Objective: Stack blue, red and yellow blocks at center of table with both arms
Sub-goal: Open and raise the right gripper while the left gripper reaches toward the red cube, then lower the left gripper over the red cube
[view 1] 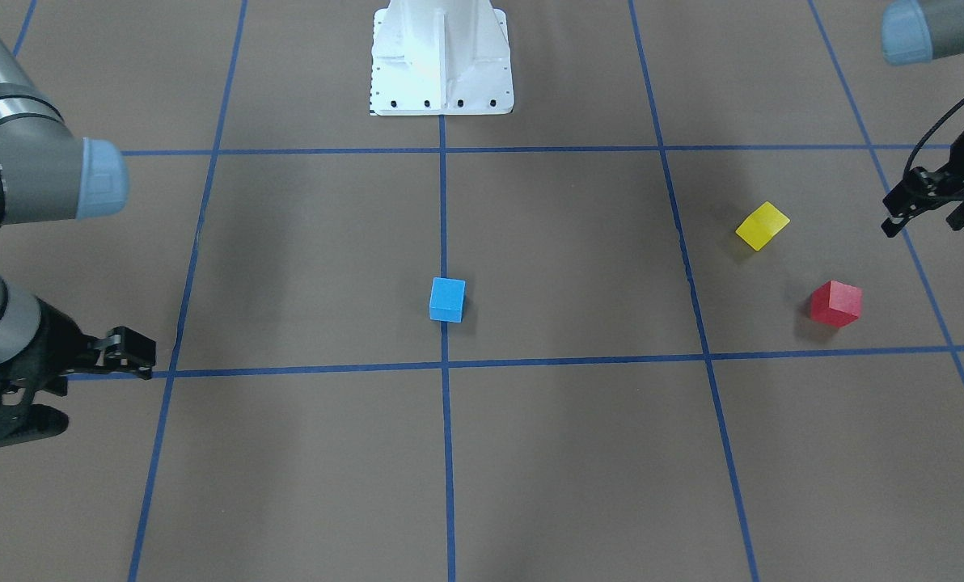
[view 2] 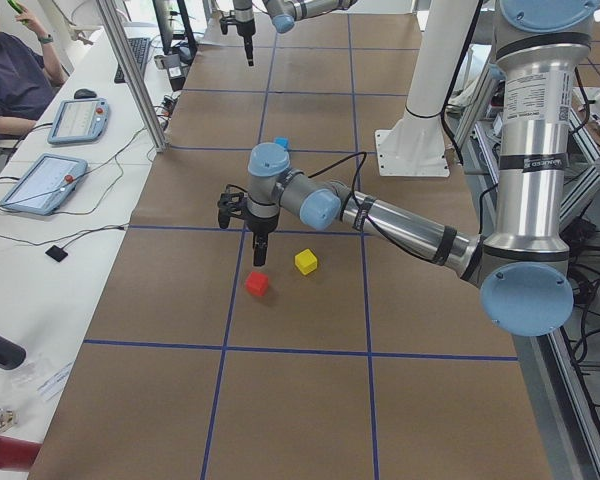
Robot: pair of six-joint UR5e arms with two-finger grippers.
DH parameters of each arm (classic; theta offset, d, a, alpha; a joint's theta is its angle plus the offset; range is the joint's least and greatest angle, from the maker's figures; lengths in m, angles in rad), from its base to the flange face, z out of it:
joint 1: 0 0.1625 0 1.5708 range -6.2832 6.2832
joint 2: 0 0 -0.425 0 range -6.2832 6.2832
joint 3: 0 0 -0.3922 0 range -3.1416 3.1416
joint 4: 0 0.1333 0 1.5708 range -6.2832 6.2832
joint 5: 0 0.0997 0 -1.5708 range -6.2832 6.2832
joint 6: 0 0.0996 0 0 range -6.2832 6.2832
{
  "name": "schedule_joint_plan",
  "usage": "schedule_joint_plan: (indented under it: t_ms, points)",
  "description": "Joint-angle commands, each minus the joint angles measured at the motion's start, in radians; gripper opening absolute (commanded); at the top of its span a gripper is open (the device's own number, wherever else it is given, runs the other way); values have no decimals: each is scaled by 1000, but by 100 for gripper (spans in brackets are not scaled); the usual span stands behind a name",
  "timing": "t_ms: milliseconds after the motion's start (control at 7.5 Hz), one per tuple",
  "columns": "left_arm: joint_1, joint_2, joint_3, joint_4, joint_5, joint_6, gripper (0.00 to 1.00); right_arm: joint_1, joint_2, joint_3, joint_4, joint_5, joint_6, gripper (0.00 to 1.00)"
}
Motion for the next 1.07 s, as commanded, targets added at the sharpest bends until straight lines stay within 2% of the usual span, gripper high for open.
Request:
schedule_joint_plan:
  t_ms: [0,400,667,933]
  points:
    - [70,-38,76,-59,10,183,98,58,-42,-11,3,22,-104,99]
    - [70,-97,206,-68,-4,375,97,66,-40,-33,3,60,-103,99]
    - [70,-108,287,-144,-2,377,98,86,-47,-33,6,92,-105,99]
    - [70,-129,320,-146,-4,368,98,84,-51,-33,9,94,-105,99]
